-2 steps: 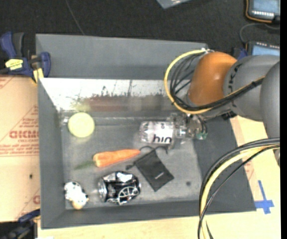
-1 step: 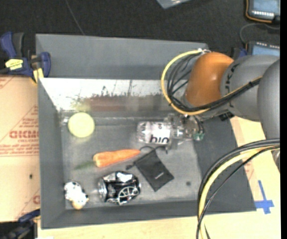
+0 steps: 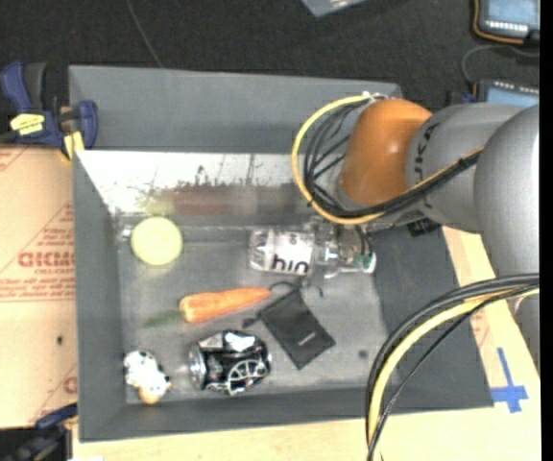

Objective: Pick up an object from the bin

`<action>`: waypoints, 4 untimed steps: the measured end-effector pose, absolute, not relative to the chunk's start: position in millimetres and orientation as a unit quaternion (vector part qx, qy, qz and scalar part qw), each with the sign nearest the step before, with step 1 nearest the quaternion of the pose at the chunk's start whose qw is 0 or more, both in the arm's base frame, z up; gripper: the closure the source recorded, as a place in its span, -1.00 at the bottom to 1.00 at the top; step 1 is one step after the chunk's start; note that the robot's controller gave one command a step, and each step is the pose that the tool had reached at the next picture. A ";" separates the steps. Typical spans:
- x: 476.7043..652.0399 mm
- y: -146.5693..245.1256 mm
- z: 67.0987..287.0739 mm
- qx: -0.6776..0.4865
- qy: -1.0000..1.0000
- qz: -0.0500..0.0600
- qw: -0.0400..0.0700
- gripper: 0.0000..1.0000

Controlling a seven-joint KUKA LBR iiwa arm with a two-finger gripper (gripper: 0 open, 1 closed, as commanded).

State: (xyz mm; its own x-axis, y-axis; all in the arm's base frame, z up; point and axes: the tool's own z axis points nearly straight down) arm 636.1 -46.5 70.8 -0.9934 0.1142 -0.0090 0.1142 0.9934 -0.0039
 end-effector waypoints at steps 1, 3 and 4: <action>636.1 -46.5 70.8 0.057 0.998 -0.002 0.004 1.00; 625.0 -22.9 70.8 -0.104 0.995 -0.003 0.004 1.00; 634.6 -23.6 177.1 -0.120 0.993 -0.003 0.006 1.00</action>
Offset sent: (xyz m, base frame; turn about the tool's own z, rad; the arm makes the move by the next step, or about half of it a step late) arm -0.0119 0.0242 -0.0008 -0.3234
